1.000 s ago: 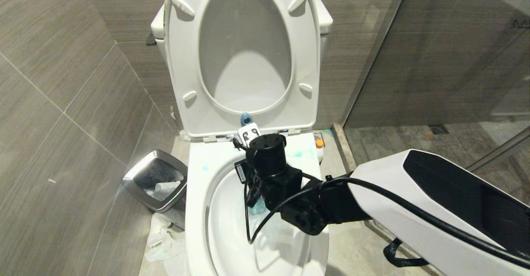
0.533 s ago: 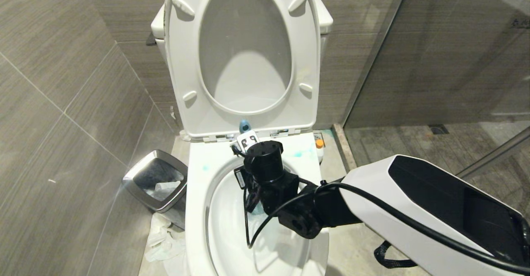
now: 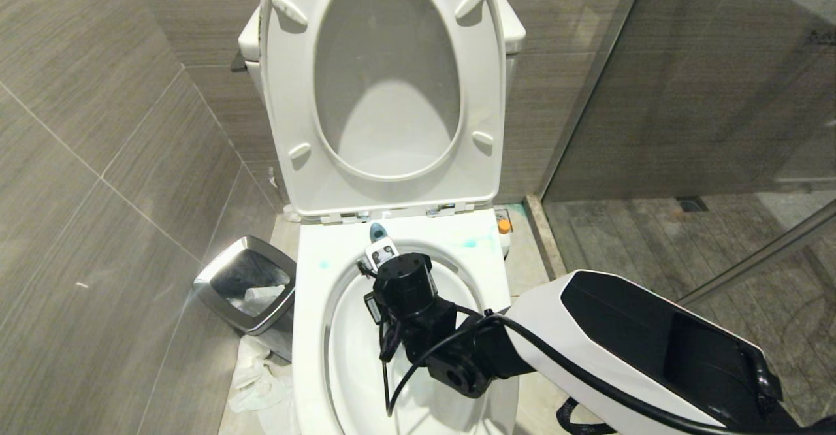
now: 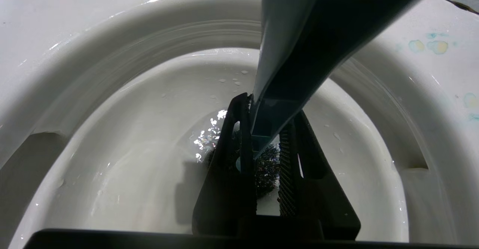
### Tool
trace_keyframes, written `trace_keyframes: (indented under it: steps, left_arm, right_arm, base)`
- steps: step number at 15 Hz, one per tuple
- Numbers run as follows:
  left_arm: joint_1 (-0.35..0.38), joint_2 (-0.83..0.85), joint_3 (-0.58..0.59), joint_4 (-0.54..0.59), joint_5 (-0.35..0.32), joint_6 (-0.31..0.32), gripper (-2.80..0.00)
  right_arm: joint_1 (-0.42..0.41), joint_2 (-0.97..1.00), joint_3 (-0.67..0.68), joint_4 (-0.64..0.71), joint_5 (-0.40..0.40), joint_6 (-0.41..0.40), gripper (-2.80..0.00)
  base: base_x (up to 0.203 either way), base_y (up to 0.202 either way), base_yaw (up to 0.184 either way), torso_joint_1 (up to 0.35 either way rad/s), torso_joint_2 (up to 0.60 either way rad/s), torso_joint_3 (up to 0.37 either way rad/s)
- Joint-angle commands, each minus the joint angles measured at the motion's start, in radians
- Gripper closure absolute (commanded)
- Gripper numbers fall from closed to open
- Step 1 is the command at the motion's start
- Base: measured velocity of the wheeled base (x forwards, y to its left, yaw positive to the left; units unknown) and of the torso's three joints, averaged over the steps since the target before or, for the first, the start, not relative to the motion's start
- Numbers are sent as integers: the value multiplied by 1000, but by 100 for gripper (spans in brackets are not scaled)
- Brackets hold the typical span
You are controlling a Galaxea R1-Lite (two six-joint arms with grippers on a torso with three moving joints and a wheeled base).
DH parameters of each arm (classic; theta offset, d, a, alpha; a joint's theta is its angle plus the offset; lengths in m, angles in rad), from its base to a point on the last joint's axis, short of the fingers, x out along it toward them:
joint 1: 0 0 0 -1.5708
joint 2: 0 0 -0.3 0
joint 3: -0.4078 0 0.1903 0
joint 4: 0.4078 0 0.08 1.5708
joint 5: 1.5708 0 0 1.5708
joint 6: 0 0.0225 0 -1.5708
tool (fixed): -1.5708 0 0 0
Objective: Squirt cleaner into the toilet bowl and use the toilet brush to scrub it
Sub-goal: Scrub the toilet bowl
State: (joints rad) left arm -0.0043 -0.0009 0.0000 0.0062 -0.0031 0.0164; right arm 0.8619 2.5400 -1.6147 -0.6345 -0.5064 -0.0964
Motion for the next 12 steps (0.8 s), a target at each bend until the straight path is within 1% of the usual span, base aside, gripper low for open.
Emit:
trace_keyframes:
  steps: [1, 4, 6, 12]
  left_arm:
    - [0, 1, 0, 0, -2, 2, 0]
    - [1, 1, 0, 0, -3, 4, 0]
    - [0, 1, 0, 0, -3, 4, 0]
    - [0, 1, 0, 0, -3, 4, 0]
  right_arm:
    - [4, -21, 1, -2, -4, -1, 0]
    - [21, -118, 12, 10, -7, -2, 0]
    - [22, -182, 23, 50, -6, -3, 0]
    - [25, -208, 13, 59, -6, -5, 0]
  base:
    - [0, 0, 0, 0, 0, 0]
    - [0, 0, 0, 0, 0, 0]
    - [0, 0, 0, 0, 0, 0]
    - [0, 0, 0, 0, 0, 0]
